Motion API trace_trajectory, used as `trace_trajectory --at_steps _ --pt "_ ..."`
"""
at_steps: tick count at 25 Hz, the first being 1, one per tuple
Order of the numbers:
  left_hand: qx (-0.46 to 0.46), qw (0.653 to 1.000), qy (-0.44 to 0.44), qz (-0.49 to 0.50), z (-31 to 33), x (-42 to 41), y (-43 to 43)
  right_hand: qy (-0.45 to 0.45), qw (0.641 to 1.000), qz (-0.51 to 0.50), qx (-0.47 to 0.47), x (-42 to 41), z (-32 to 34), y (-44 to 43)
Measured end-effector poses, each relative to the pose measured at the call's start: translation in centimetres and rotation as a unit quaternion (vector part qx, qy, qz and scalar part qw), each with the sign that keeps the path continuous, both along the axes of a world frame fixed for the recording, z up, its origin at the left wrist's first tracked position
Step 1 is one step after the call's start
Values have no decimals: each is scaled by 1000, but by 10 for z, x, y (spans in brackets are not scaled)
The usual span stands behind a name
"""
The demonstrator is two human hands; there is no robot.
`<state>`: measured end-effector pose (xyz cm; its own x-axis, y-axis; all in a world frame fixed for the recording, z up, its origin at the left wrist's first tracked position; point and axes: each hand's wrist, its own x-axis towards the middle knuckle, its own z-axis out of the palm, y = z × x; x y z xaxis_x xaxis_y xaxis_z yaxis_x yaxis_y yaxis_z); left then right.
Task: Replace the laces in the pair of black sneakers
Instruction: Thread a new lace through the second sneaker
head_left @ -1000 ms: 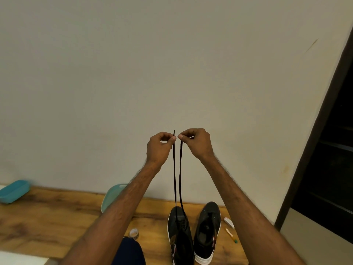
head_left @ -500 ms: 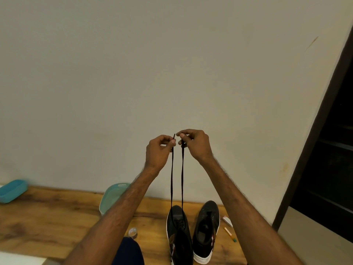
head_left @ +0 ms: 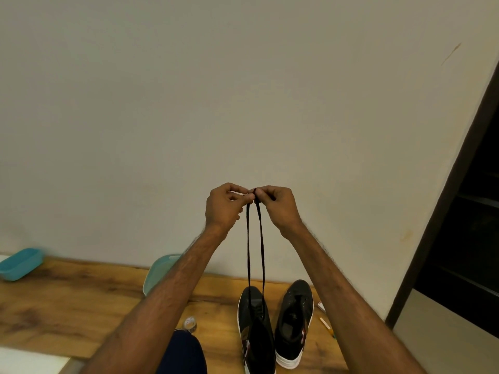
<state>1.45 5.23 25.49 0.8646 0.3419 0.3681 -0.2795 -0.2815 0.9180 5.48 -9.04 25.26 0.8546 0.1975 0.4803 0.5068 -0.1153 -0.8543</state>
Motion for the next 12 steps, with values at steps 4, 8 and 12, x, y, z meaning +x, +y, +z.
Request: trace_trajectory --at_steps 4,8,12 --pt "37 999 16 16 -13 0 2 -19 999 -5 -29 -4 -8 -1" --pt "38 995 86 -33 -52 -2 5 28 997 -44 -62 -6 -41 8" --pt "54 990 110 -73 -91 -5 10 158 987 -37 -16 -9 -77 13"
